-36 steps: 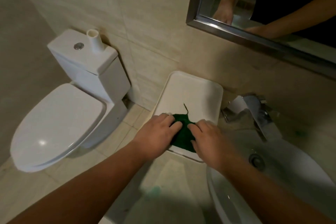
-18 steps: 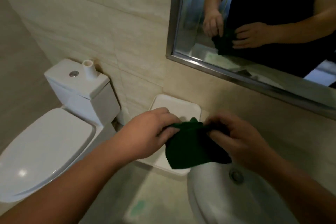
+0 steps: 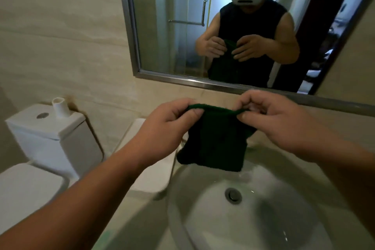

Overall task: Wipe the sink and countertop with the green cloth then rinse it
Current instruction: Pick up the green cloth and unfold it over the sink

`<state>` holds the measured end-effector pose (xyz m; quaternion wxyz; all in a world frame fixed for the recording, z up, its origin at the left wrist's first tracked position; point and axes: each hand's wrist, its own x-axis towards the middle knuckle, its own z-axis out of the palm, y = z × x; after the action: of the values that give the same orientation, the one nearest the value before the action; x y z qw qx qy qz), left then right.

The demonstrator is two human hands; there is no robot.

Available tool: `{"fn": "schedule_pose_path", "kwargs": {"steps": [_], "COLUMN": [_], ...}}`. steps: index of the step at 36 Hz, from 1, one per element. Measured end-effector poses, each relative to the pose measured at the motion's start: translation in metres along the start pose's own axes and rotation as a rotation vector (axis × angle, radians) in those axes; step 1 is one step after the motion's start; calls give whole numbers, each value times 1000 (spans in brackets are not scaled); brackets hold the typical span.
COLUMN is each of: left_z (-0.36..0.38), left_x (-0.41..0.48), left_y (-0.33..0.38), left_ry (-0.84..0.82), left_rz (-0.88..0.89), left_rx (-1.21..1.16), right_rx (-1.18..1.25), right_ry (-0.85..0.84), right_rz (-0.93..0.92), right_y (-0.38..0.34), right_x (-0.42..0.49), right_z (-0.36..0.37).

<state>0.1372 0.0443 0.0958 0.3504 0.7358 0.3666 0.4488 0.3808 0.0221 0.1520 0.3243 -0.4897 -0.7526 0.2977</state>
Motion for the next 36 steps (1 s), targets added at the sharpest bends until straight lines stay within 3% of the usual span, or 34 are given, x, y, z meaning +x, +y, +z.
{"fn": "schedule_pose_path", "kwargs": {"steps": [4, 7, 10, 12, 17, 22, 29, 36], "left_z": [35, 53, 64, 69, 80, 87, 104, 139], "left_x": [-7, -20, -42, -58, -90, -107, -106, -104], "left_y": [7, 11, 19, 23, 24, 38, 83, 135], "left_ry": [-59, -230, -454, -494, -499, -451, -376, -378], "left_rz": [4, 7, 19, -24, -158, -223, -297, -381], "left_rx": [-271, -376, -305, -179, 198, 247, 51, -250], "right_rx": [16, 57, 65, 49, 17, -47, -116, -229], "right_ry": [138, 274, 391, 463, 622, 686, 850, 910], "right_rz": [-87, -112, -144, -134, -2, 125, 287, 308], "right_y": [12, 7, -2, -9, -21, -33, -51, -66], "right_x": [-41, -75, -115, -143, -205, -246, -289, -304], "right_z": [-6, -9, -9, -8, -21, -38, -58, -56]}}
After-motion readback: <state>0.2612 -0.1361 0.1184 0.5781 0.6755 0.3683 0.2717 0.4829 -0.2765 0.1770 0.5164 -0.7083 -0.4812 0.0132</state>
